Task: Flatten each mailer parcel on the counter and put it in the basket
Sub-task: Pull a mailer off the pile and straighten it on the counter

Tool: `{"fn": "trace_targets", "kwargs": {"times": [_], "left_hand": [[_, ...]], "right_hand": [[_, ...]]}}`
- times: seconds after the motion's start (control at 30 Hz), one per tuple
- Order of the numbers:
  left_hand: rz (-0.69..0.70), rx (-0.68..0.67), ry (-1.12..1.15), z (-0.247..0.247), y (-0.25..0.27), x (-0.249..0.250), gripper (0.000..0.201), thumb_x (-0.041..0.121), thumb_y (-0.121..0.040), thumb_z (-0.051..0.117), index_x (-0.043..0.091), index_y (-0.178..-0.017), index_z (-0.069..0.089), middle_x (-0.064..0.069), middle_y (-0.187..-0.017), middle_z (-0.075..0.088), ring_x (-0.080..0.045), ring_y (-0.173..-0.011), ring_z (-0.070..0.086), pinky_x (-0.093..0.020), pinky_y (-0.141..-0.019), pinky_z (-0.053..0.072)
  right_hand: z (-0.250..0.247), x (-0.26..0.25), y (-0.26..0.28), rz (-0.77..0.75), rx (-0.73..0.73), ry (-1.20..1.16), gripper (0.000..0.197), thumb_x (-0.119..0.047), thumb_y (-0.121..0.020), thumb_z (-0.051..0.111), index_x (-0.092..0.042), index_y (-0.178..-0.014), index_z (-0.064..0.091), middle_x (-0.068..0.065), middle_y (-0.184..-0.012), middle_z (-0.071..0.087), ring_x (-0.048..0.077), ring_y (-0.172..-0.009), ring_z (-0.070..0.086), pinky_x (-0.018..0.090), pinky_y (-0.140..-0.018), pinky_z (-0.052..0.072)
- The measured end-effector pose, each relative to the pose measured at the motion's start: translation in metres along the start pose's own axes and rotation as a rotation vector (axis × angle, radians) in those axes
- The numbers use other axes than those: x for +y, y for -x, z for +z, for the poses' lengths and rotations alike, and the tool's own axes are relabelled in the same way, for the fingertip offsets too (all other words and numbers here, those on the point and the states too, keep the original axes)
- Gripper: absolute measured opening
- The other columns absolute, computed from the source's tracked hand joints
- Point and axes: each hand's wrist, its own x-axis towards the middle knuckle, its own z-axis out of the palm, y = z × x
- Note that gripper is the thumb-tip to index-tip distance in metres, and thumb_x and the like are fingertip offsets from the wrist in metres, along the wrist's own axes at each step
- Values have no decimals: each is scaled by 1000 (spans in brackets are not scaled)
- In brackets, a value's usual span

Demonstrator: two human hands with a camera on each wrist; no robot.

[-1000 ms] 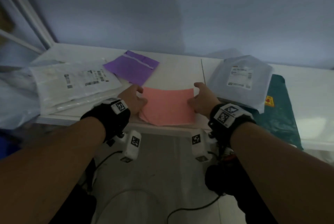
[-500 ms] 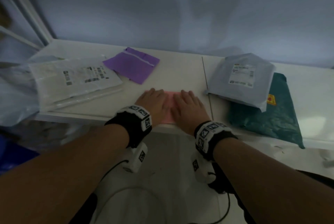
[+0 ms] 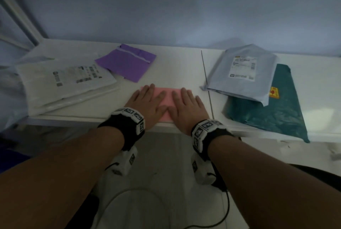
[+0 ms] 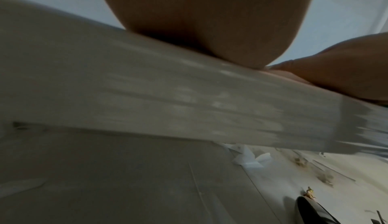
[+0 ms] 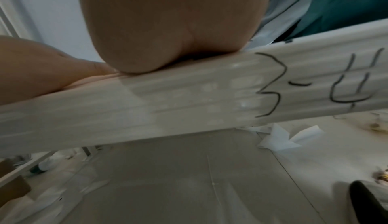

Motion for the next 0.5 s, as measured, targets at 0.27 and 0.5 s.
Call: {"fn": "trace_targets", "kwargs": {"times": [0.27,0.5], "left_hand": [[-35,-56,4,-3,8,-13,69,65,-93,13,37,-152,-8,-4,-162,-12,-21,-149,-7,-42,-120,-4],[-37,-54,-28,-2,8,-13,70,67,-91,8,37,-152,-9,-5,-161,-13,-22,-149,-7,-45,-119,-6]], "right_hand": [[-10,8,-6,-2,-78,30,74,-66,-95,22,-31,-157,1,5,-165,-4,22,-152,-1,44,-122,0],[-5,6,-6,0,-60,34,76,-71,-93,11,-32,-156,-6,5,-165,-11,21,-152,-8,45,-122,-3]]}}
